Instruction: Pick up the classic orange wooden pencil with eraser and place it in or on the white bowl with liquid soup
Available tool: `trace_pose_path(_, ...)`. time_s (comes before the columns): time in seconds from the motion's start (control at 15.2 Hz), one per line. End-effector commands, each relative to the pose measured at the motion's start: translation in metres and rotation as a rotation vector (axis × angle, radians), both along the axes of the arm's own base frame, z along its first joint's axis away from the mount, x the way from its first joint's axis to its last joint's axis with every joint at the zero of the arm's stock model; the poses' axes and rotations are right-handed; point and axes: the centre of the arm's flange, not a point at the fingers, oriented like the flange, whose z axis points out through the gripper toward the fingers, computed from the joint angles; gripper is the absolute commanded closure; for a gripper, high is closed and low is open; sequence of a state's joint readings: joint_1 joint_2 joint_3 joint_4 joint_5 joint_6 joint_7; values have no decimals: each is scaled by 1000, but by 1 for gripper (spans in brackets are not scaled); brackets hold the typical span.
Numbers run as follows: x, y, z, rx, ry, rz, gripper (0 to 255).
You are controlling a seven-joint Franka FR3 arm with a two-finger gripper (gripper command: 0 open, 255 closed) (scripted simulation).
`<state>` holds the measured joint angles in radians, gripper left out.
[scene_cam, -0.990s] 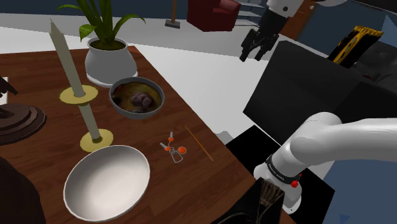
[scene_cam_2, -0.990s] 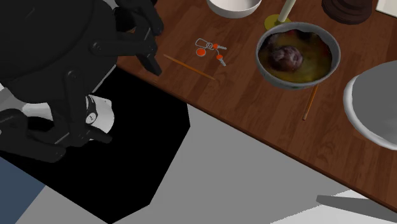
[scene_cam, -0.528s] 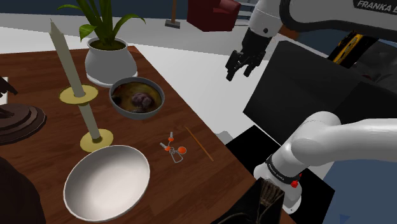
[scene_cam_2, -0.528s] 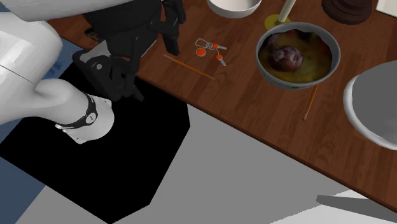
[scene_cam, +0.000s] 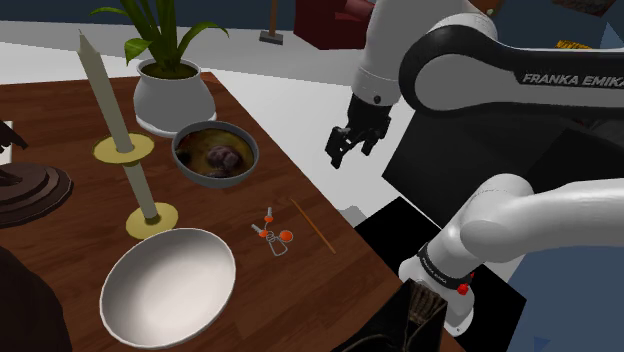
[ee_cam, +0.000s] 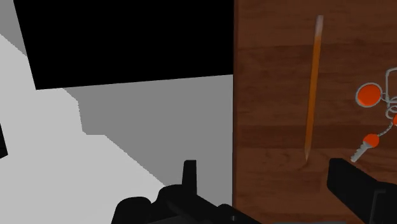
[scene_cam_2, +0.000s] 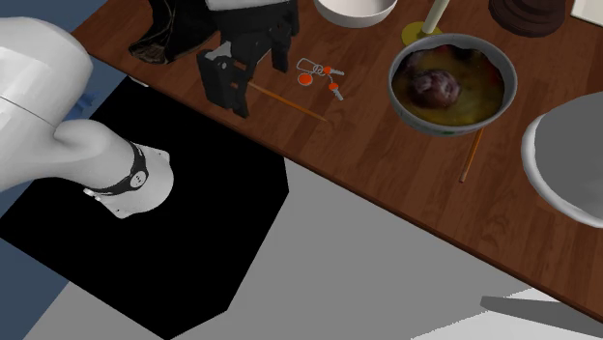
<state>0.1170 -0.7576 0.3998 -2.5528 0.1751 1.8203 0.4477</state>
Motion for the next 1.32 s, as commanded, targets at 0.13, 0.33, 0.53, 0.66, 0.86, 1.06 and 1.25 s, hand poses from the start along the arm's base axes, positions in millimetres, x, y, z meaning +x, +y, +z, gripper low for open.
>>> trace_pose_path(0.13,-12,46,-34,-44,22,3,0)
trace_pose_path(0.33,-21,78,-62,-77,39,7,0)
trace_pose_path(0.53,-30,109,-91,-111,55,10,0)
trace_pose_path(0.66,-37,128,-110,-132,66,12,0)
trace_pose_path(0.86,-37,124,-125,-132,66,12,0)
trace_pose_path(1.06,-38,121,-140,-132,66,12,0)
trace_pose_path(1.25,-38,119,-148,-132,66,12,0)
